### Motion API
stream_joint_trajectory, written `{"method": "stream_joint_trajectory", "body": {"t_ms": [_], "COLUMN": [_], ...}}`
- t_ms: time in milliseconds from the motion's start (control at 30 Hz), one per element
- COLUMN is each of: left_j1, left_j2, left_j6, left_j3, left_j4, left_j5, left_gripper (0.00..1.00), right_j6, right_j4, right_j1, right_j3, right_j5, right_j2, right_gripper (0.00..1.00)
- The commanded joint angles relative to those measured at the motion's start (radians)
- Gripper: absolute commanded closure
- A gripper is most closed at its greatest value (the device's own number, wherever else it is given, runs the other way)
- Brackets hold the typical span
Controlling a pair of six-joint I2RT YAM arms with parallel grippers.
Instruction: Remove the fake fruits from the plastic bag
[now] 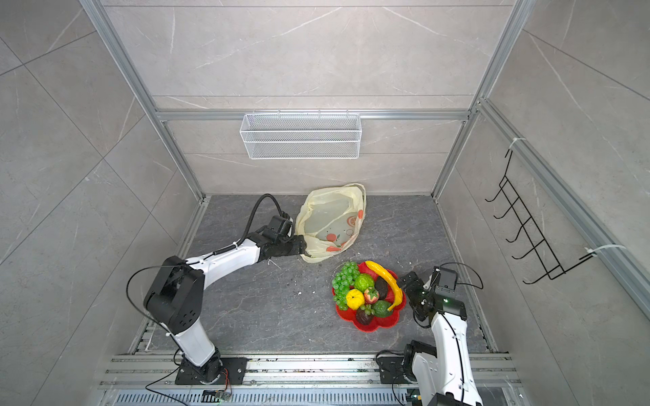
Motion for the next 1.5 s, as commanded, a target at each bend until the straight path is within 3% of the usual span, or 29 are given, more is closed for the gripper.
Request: {"method": "stream_joint_trajectory", "body": {"t_ms": [0, 133, 300, 433, 567, 700, 867, 1067, 1267, 1467], "left_j1": [-0.003, 0.007, 0.054, 0.125, 0.125, 0.101, 0.007, -0.258, -0.482, -0.532], "left_j2": [0.070, 0.173, 0.305, 0.365, 0.277, 0.102, -0.116, -0.304, -0.309, -0.233], "left_j6": [-0.028, 0.008, 0.102, 0.150, 0.191, 0.130, 0.037, -0.079, -0.178, -0.193], "left_j3": [0.081, 0.195, 0.369, 0.475, 0.462, 0.326, 0.110, -0.101, -0.145, -0.160], "left_j4": [0.016, -0.030, -0.127, -0.172, -0.182, -0.184, -0.199, -0.222, -0.241, -0.176], "left_j5": [-0.011, -0.102, -0.291, -0.335, -0.338, -0.271, -0.190, -0.116, -0.109, -0.025], "left_gripper": [0.30, 0.34, 0.37, 0.38, 0.34, 0.29, 0.25, 0.24, 0.22, 0.24], "right_j6": [-0.024, -0.022, -0.025, -0.029, -0.034, -0.034, -0.037, -0.042, -0.036, -0.042], "right_j4": [0.010, 0.021, 0.023, 0.015, 0.014, 0.020, 0.039, 0.053, 0.077, 0.080], "right_j1": [-0.005, -0.005, -0.005, -0.005, -0.005, -0.005, -0.005, -0.005, -0.005, -0.004], "right_j3": [-0.010, -0.014, -0.013, -0.009, -0.006, -0.005, 0.002, 0.005, -0.006, -0.007], "right_j5": [-0.007, -0.017, -0.029, -0.031, -0.030, -0.030, -0.032, -0.032, -0.041, -0.040], "right_j2": [-0.009, 0.000, 0.007, 0.006, 0.008, 0.015, 0.040, 0.058, 0.066, 0.054], "right_gripper": [0.00, 0.00, 0.00, 0.00, 0.00, 0.00, 0.00, 0.00, 0.00, 0.00]}}
